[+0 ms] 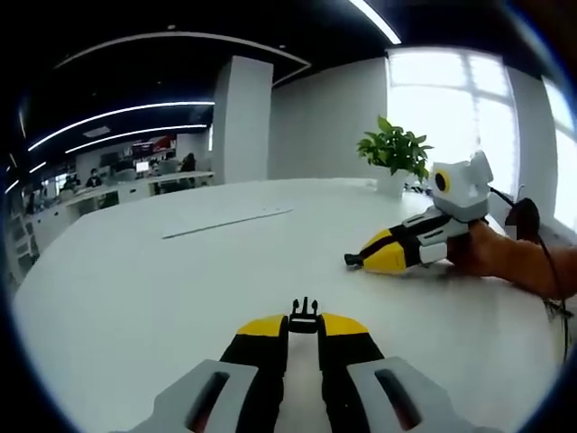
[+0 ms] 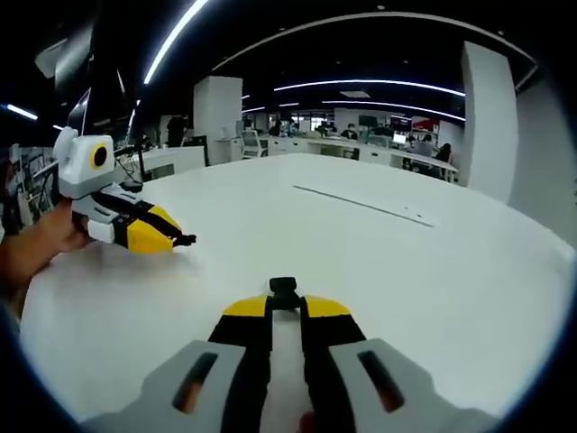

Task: Snap the two parts of the plastic buckle together until the buckle closes and remains connected.

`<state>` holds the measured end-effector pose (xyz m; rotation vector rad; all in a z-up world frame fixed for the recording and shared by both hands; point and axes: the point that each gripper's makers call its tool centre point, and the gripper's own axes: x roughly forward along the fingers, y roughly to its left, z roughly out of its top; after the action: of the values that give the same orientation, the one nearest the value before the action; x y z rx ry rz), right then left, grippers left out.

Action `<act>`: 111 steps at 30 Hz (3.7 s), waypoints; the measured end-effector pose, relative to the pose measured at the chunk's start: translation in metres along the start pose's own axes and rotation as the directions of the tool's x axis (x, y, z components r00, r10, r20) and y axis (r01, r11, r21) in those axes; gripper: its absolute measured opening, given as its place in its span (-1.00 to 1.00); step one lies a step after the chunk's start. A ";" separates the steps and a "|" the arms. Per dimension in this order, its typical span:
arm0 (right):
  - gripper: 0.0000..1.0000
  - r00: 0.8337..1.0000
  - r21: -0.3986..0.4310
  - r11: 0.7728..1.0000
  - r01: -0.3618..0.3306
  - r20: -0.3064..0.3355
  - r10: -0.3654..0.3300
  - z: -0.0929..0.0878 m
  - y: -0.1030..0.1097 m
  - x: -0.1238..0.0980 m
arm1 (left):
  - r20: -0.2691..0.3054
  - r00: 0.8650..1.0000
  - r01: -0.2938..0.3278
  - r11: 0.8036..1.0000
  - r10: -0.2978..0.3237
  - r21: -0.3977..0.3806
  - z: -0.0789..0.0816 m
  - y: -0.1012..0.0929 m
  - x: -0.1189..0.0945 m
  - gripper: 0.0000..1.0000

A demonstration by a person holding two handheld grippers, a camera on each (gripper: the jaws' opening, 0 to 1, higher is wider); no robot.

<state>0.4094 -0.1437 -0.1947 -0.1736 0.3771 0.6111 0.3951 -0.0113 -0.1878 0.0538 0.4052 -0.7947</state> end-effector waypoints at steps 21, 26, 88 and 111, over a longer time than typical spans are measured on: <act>-0.75 1.000 0.003 1.000 -0.006 -0.015 0.006 -0.017 0.044 -0.062 | 0.001 0.996 0.084 0.994 -0.085 0.062 -0.015 -0.046 -0.042 -0.76; -0.75 0.999 0.022 0.999 -0.033 -0.012 0.034 -0.019 0.056 -0.067 | 0.005 0.992 0.128 0.989 -0.129 0.071 -0.021 -0.058 -0.055 -0.76; -0.75 0.885 -0.159 0.872 -0.463 -0.027 0.465 -0.054 0.161 -0.143 | -0.065 0.879 0.478 0.870 -0.473 0.119 -0.073 -0.141 -0.116 -0.76; -0.75 0.813 -0.229 0.783 -0.578 -0.083 0.576 -0.061 0.185 -0.148 | -0.101 0.823 0.567 0.796 -0.559 0.210 -0.082 -0.162 -0.126 -0.76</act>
<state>0.1714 -0.0885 -0.2011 -0.3012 0.3614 1.2743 0.1750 -0.0230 -0.1995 0.1710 0.3608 -1.4389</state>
